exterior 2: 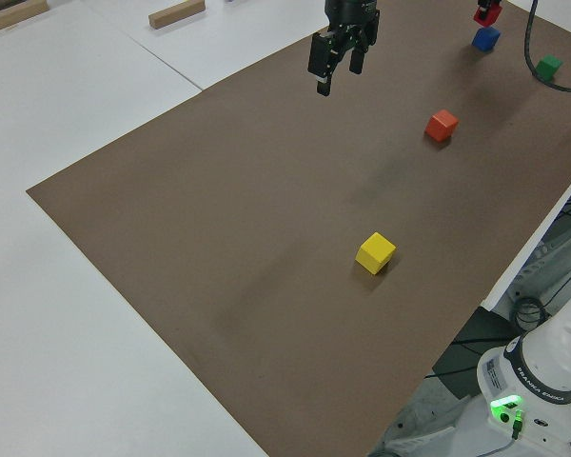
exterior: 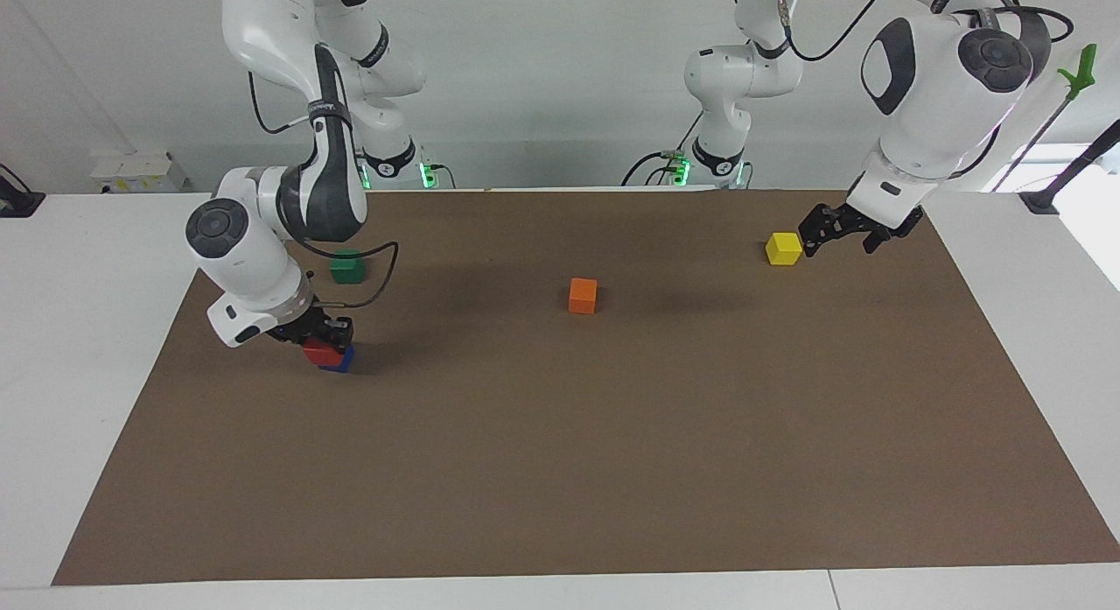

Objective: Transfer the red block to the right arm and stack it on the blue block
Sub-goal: 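Carry the red cube with the right gripper over the blue cube, then lower the red cube onto the blue cube and open the right gripper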

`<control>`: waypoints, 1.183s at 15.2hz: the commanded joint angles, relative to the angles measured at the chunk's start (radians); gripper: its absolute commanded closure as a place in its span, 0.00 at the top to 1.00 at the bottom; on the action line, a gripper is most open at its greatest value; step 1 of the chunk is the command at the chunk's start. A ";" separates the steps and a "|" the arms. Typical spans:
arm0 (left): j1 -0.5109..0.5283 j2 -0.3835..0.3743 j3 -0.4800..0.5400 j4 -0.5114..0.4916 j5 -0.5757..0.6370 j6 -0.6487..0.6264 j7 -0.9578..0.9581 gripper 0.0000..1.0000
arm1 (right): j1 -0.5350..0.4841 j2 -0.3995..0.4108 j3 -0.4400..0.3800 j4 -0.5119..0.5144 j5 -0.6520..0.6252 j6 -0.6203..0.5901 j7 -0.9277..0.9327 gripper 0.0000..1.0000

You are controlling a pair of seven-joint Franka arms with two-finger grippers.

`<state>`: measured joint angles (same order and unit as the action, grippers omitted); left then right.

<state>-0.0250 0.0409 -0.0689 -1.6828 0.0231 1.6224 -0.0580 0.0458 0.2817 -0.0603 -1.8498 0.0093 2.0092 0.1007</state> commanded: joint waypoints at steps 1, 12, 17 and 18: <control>-0.016 -0.016 0.012 -0.018 0.023 0.028 0.007 1.00 | -0.007 0.002 0.007 -0.011 -0.025 0.011 0.021 0.00; -0.016 -0.016 0.012 -0.020 0.023 0.030 0.007 1.00 | -0.020 0.001 0.008 -0.054 -0.019 0.072 0.040 0.31; -0.018 -0.016 0.012 -0.021 0.023 0.031 0.007 1.00 | -0.024 -0.002 0.007 -0.046 -0.006 0.062 0.040 1.00; -0.016 -0.016 0.012 -0.020 0.023 0.030 0.007 1.00 | -0.024 -0.004 0.005 -0.045 -0.005 0.059 0.040 1.00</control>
<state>-0.0260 0.0409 -0.0689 -1.6828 0.0231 1.6336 -0.0580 0.0324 0.2903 -0.0621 -1.8793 0.0096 2.0505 0.1130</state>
